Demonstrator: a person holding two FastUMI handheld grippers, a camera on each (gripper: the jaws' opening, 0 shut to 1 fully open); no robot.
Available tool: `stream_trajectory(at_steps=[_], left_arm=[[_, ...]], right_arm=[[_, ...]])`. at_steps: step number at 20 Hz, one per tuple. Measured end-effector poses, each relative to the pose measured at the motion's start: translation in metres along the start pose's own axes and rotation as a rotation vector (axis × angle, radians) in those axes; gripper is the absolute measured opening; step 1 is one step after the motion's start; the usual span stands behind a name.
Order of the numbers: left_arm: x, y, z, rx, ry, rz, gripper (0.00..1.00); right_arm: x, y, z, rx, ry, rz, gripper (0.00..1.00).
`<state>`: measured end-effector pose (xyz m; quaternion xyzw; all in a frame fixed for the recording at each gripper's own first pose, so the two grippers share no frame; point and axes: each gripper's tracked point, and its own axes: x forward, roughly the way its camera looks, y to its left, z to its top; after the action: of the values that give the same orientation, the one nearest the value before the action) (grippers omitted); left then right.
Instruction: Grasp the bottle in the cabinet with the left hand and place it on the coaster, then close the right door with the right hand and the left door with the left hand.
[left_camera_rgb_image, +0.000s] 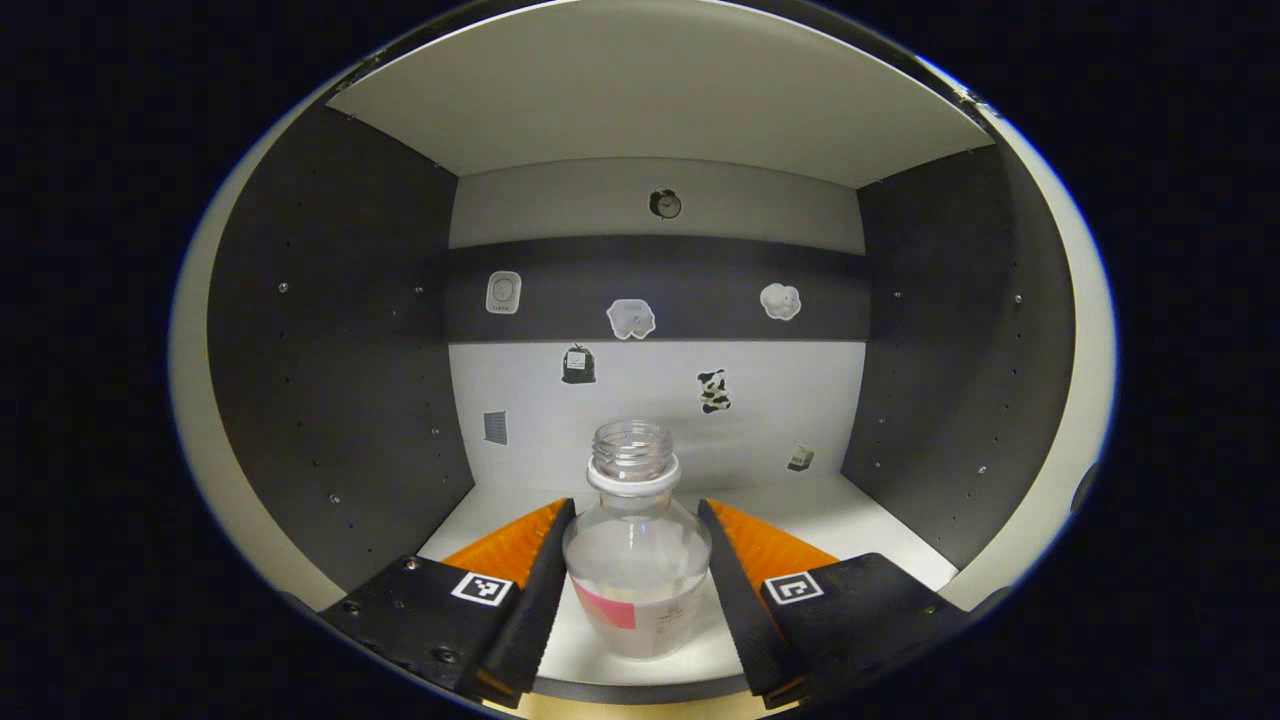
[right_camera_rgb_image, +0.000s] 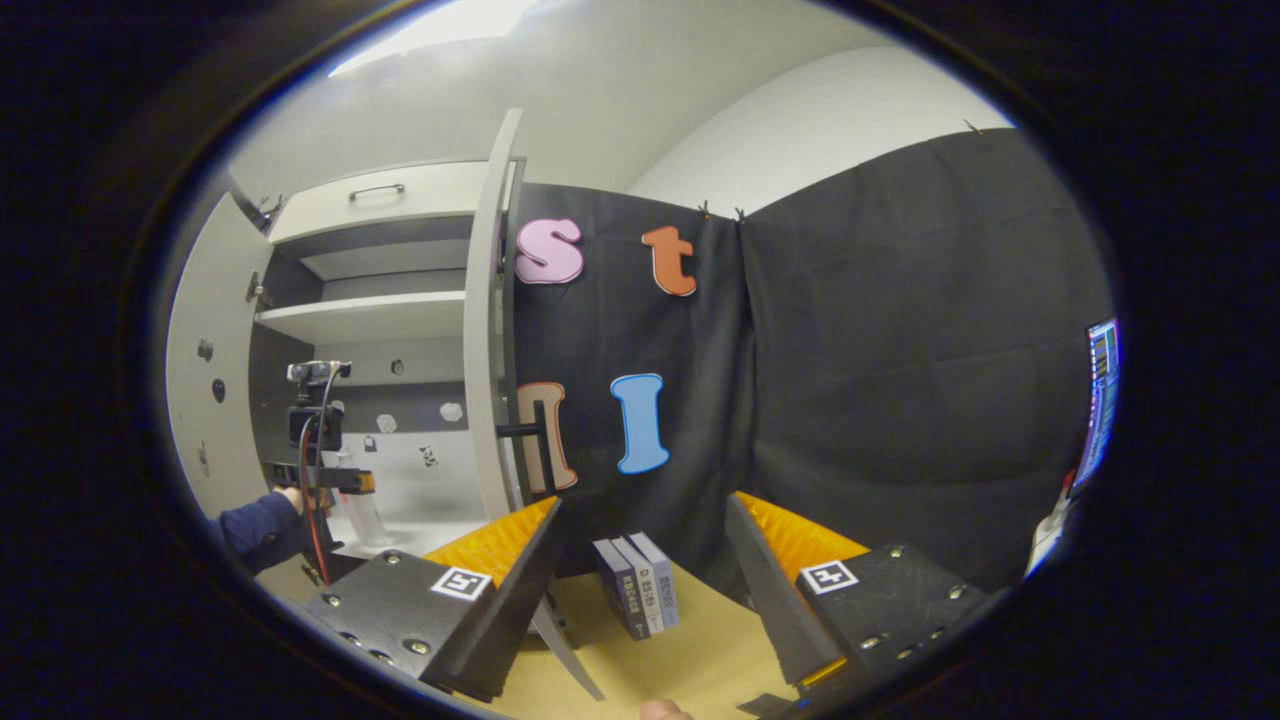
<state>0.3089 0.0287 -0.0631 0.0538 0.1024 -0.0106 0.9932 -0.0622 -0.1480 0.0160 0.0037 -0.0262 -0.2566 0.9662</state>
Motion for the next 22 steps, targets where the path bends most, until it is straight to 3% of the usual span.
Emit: stream_trajectory(at_steps=[1,5,12,17,22], left_arm=[[-0.002,0.001,0.001,-0.005,0.000,-0.003,0.77],[-0.026,0.003,0.010,-0.025,-0.021,-0.028,0.76],[-0.102,-0.013,0.013,-0.041,-0.076,-0.141,0.76],[-0.157,-0.022,-0.020,-0.032,-0.076,-0.212,0.76],[-0.199,-0.027,-0.081,-0.043,-0.051,-0.251,0.76]], right_arm=[[0.000,-0.001,0.000,0.005,0.002,0.001,0.96],[-0.001,-0.002,-0.002,0.014,0.007,0.026,0.93],[-0.002,0.009,-0.006,0.012,0.023,0.125,0.94],[-0.004,0.019,-0.011,-0.003,0.033,0.205,0.97],[-0.003,0.023,-0.013,-0.006,0.041,0.259,0.93]])
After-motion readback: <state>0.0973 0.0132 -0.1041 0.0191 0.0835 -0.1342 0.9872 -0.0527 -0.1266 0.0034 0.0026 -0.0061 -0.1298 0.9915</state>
